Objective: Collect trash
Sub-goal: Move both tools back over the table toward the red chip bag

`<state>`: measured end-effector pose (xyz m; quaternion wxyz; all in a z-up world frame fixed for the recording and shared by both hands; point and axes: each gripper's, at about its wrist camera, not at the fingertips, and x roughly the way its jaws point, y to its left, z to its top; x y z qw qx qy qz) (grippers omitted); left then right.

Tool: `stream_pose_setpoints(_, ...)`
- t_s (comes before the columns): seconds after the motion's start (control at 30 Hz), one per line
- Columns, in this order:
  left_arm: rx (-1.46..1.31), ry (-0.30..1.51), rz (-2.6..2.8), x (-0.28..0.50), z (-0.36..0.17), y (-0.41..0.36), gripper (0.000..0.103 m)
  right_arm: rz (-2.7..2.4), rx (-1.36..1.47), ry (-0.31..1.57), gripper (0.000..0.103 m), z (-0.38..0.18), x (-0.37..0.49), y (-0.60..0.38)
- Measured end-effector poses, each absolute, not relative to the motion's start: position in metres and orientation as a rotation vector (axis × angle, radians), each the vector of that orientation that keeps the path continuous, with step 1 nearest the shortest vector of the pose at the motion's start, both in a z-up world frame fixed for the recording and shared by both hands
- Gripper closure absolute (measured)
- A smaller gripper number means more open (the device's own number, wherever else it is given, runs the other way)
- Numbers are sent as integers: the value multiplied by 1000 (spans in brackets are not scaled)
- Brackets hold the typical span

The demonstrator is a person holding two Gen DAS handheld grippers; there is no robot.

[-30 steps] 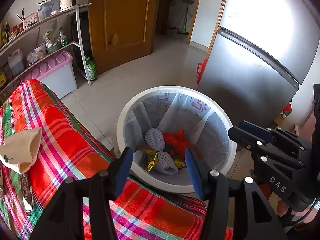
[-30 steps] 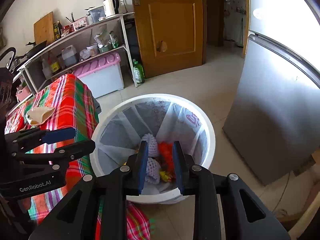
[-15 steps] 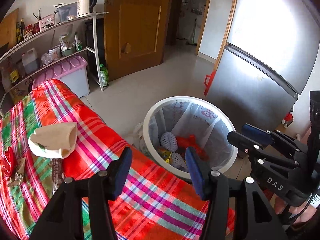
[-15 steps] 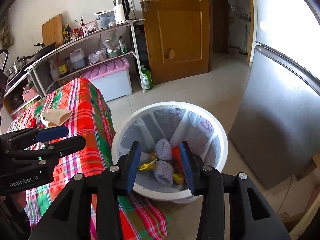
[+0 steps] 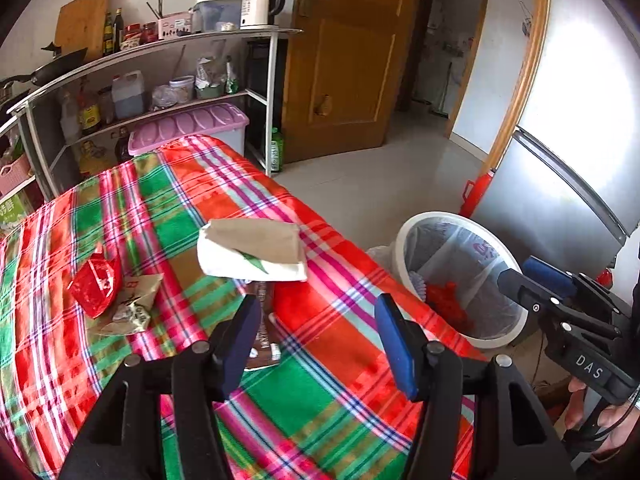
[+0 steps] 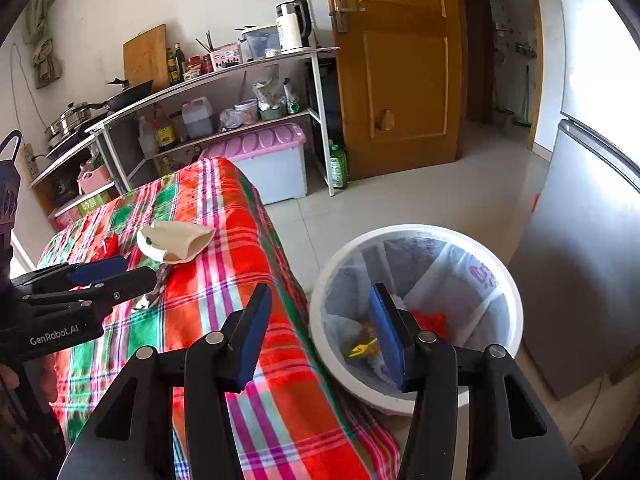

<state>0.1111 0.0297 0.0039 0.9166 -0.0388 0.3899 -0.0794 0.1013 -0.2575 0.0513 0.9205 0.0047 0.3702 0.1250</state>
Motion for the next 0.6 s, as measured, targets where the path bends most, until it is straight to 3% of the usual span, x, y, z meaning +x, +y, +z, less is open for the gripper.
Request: stream_pose_setpoints(0.6, -176, 800, 41, 91, -6, 150, 33, 446, -74, 789, 50, 38, 115, -149)
